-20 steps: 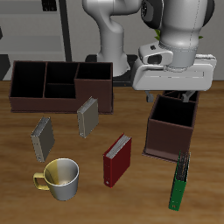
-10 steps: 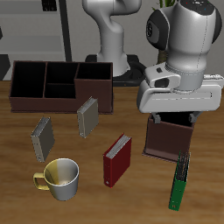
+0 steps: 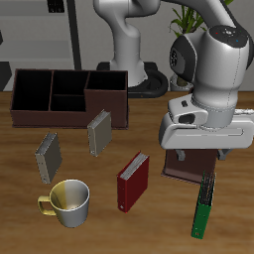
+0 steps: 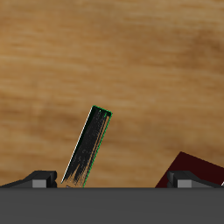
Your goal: Place the green book into the left desk caddy's left compartment
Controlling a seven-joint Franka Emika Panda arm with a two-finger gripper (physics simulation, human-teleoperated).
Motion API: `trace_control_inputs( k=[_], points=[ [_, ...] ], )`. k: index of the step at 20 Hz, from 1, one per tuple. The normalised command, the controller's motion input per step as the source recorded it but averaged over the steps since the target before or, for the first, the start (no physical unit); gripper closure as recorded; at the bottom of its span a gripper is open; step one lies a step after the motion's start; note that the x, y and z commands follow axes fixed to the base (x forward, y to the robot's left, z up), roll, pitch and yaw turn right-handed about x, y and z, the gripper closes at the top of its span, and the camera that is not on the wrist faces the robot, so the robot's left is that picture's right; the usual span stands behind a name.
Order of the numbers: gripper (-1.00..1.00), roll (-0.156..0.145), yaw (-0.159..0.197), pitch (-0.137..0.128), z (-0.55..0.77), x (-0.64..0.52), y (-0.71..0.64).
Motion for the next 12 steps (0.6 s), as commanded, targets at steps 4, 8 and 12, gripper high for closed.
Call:
trace_control_inputs(
  k=[4,8,12],
  points=[
    [-1.00,0.018,-0.010,0.006,-0.20,0.09,0.15],
    [-1.00,0.009,-0.021,0.019,-0.25,0.14,0.09],
    [-1.00,0.005,0.000,0.013,-0.33,0.06,0.09]
  ],
)
